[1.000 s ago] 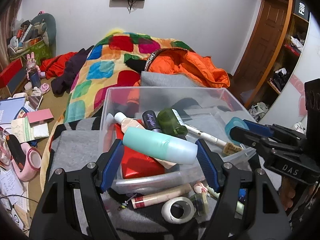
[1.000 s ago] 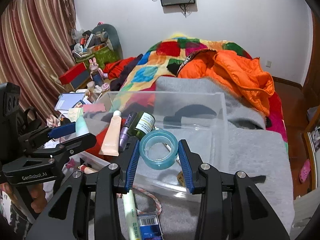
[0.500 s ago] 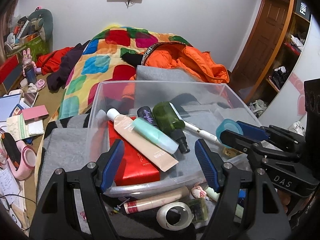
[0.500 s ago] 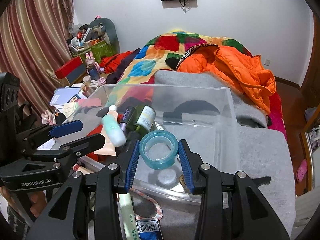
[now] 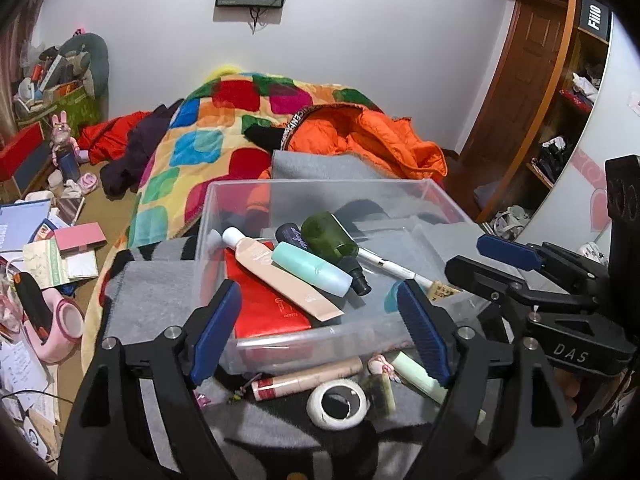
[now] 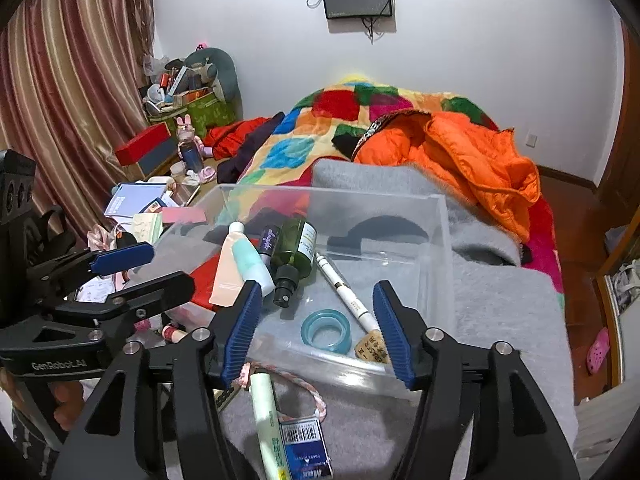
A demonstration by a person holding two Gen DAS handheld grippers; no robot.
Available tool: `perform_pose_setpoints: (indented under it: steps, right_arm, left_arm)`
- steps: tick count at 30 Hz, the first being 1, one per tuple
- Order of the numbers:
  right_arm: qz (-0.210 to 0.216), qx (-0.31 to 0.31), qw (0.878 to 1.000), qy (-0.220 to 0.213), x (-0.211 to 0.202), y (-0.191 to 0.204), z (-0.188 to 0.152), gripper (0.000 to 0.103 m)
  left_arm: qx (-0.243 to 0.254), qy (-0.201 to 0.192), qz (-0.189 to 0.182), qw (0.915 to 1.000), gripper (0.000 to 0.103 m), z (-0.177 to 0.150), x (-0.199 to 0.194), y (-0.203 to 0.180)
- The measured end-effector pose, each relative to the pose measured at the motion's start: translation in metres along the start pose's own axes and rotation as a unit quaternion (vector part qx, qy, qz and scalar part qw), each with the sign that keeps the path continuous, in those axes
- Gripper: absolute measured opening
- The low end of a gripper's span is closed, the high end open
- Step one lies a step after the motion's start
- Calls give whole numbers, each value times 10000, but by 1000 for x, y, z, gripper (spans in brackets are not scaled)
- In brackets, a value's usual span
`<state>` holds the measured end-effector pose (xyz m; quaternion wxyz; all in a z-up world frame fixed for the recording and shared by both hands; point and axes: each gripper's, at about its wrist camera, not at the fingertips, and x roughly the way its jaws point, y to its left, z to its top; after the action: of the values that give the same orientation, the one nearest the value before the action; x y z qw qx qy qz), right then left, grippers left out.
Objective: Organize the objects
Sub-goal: 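Grasp the brown walnut with the left tool while the right tool grasps the white tube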
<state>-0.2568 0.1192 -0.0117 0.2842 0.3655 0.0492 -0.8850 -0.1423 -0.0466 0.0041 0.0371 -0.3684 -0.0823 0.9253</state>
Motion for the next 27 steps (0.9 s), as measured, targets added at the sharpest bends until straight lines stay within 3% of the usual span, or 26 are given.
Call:
perform_pose_setpoints:
  steps: [10,19,22,27]
  right_arm:
    - [-49,-35,9999,-151,-30,3,-16,67]
    - [-87,129,9998,141,-32,-4,-53,67]
    - [5,96,9996,255,-31,0,-67,67]
    - [282,-89,9981,538,-18,16,-85,40]
  left_arm:
    - [169,-73,233,9996,88,-21,-29,-3]
    - [105,188,312,9993,88,-59,-31,0]
    - [109,275,316,9991,84,-72,-30,0]
    - [142,485,274,9983,71,-94,-27,-1]
